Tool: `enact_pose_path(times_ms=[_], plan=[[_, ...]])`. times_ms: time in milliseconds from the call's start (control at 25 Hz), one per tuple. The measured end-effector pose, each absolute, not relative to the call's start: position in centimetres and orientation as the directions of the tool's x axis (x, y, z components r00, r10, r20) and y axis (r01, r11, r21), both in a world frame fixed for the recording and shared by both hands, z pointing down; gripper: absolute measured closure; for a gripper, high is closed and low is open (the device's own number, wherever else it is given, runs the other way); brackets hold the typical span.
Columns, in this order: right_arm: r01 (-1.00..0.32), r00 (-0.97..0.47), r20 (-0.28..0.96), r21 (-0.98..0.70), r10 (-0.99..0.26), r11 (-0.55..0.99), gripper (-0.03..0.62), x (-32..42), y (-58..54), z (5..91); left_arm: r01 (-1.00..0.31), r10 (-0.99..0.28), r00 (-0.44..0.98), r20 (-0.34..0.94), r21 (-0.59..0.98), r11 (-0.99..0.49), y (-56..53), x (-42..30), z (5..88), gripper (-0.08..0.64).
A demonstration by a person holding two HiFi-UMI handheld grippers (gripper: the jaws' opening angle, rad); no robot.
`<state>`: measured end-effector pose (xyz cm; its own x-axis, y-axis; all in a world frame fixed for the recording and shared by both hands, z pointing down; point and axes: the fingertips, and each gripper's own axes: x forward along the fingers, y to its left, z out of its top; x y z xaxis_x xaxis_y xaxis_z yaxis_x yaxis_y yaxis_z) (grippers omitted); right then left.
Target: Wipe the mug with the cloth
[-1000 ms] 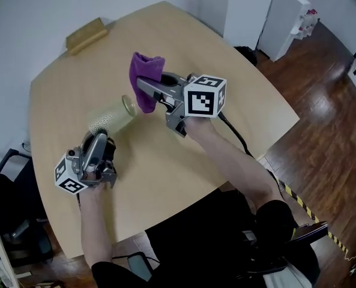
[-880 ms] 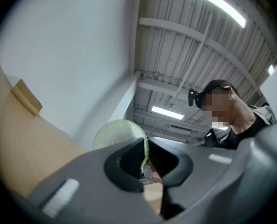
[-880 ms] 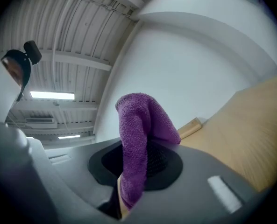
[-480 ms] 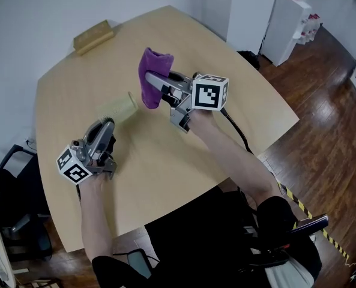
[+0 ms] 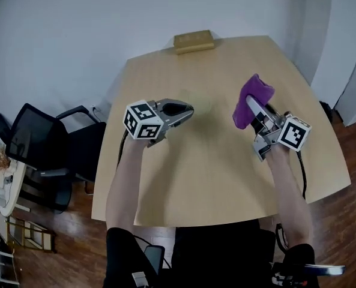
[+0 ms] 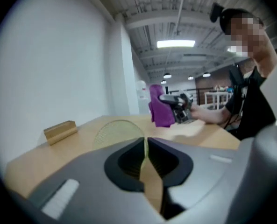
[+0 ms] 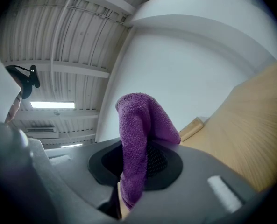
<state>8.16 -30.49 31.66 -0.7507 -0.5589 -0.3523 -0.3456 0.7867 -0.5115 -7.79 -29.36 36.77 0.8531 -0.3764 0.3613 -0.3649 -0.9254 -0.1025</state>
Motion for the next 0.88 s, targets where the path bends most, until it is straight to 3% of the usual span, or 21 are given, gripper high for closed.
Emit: enact_pose_path(times_ms=[160, 320, 480, 880], plan=[[-0.329, -0.753, -0.362, -0.516, -0.55, 0.791, 0.535, 7.8, -30.5, 31.7, -0.344, -0.367, 0.697, 0.616, -0.162, -0.925, -33.2, -8.5, 38.6, 0.514], [-0.328, -0.755, -0.358, -0.52, -0.549, 0.789, 0.535, 7.8, -30.4, 31.8, -0.307, -0.311, 0.597, 0.74, -0.147, -0.94, -35.3, -7.6, 40.5, 0.514], [-0.328, -0.759, -0.359, -0.508, -0.542, 0.796, 0.535, 7.4, -30.1, 31.4, -0.283, -0.249, 0.547, 0.799, -0.104, -0.954, -36.2, -7.0, 42.4, 0.514], [-0.343, -0.755, -0.36, -0.497, -0.549, 0.797, 0.535, 7.7, -30.1, 30.8, -0.22, -0.285, 0.408, 0.867, -0.209, -0.953, -38.3, -5.8, 41.3, 0.469]])
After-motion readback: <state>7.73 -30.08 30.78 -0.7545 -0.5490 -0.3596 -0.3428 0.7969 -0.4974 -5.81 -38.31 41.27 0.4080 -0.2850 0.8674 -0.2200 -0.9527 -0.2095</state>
